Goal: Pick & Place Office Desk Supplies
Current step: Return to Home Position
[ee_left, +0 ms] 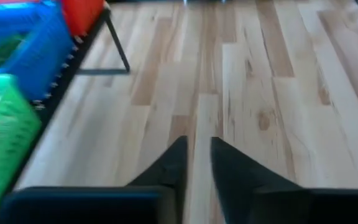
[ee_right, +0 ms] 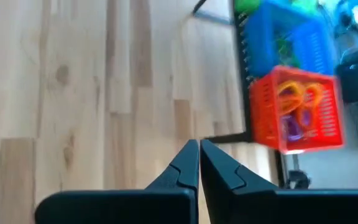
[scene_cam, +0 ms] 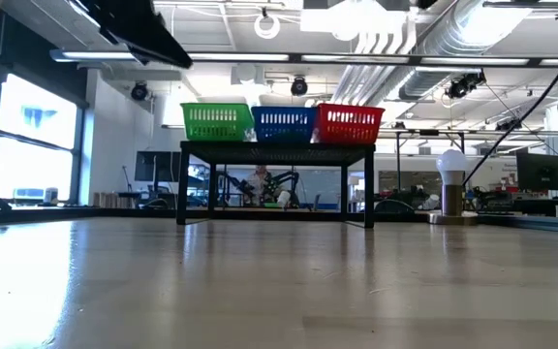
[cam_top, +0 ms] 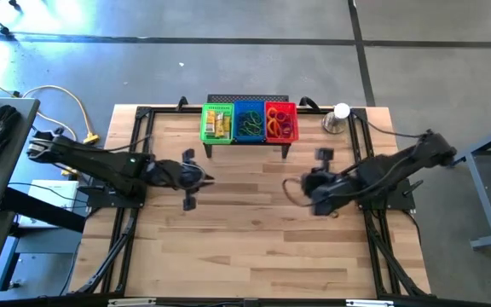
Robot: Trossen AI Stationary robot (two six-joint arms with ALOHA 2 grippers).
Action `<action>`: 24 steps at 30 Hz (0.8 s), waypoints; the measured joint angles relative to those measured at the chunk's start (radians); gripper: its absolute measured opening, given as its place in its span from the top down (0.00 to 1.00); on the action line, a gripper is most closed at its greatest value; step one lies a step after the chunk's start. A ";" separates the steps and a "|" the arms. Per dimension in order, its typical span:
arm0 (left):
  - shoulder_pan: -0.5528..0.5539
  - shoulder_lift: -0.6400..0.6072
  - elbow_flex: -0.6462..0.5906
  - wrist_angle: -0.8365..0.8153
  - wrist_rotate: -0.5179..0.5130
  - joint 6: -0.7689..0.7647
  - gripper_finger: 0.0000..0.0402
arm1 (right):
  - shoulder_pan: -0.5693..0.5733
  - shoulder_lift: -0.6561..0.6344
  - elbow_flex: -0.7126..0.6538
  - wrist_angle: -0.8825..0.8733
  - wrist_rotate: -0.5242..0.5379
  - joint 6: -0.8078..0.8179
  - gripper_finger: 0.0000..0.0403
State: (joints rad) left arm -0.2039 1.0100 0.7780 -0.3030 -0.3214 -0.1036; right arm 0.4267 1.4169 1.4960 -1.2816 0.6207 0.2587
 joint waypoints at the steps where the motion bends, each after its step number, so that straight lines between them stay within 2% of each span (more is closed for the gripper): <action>1: 0.000 -0.030 0.000 -0.019 -0.002 0.009 0.87 | 0.000 -0.024 -0.011 0.010 0.001 0.004 0.99; 4: 0.000 -0.125 0.000 -0.072 -0.042 0.029 0.98 | -0.001 -0.147 -0.093 0.076 -0.023 0.006 0.99; 8: 0.002 -0.248 0.000 -0.128 -0.078 0.039 0.99 | -0.014 -0.340 -0.272 0.325 -0.046 -0.079 0.99; 15: 0.014 -0.391 -0.036 -0.137 -0.078 0.037 1.00 | -0.034 -0.655 -0.634 0.794 -0.259 -0.275 0.99; 20: 0.014 -0.446 -0.136 -0.088 -0.110 0.009 1.00 | -0.078 -0.829 -0.844 0.994 -0.349 -0.308 0.99; 24: 0.009 -0.479 -0.238 0.044 -0.112 0.025 1.00 | -0.119 -0.942 -1.005 1.201 -0.448 -0.326 1.00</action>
State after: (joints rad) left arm -0.1949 0.5312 0.5400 -0.2589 -0.4336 -0.0782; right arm 0.3075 0.4752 0.4910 -0.0806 0.1727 -0.0671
